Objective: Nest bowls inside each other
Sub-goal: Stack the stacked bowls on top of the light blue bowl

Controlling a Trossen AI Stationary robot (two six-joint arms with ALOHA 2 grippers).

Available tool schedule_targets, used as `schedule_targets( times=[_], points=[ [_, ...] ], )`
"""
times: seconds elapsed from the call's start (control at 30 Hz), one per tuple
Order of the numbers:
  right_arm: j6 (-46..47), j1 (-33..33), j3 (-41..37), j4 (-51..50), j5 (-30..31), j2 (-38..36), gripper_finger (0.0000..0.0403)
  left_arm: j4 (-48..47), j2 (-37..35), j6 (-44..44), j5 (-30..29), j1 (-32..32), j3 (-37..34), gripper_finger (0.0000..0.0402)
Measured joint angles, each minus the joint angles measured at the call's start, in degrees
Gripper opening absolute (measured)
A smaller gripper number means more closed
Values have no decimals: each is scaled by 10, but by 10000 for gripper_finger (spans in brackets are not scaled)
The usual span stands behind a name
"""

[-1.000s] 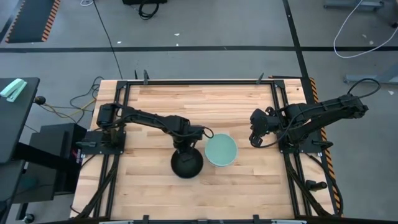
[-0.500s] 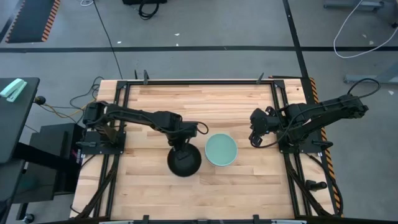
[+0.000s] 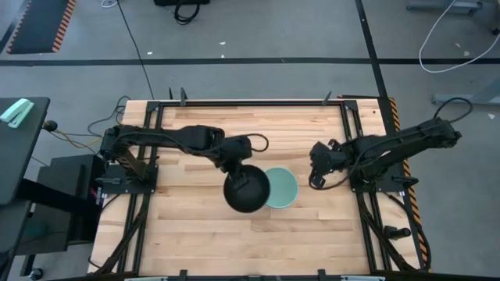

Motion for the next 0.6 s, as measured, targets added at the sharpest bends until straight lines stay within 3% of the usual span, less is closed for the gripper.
schedule_targets(
  times=[0.33,0.47,0.6],
  points=[
    [-21,-9,-106,151,-44,9,2,0,3,3,-19,13,37,48],
    [-45,-10,-129,246,-71,39,2,-2,3,4,-19,16,37,48],
    [-43,-10,-132,259,-74,78,1,-16,3,4,-18,14,37,48]
  ],
)
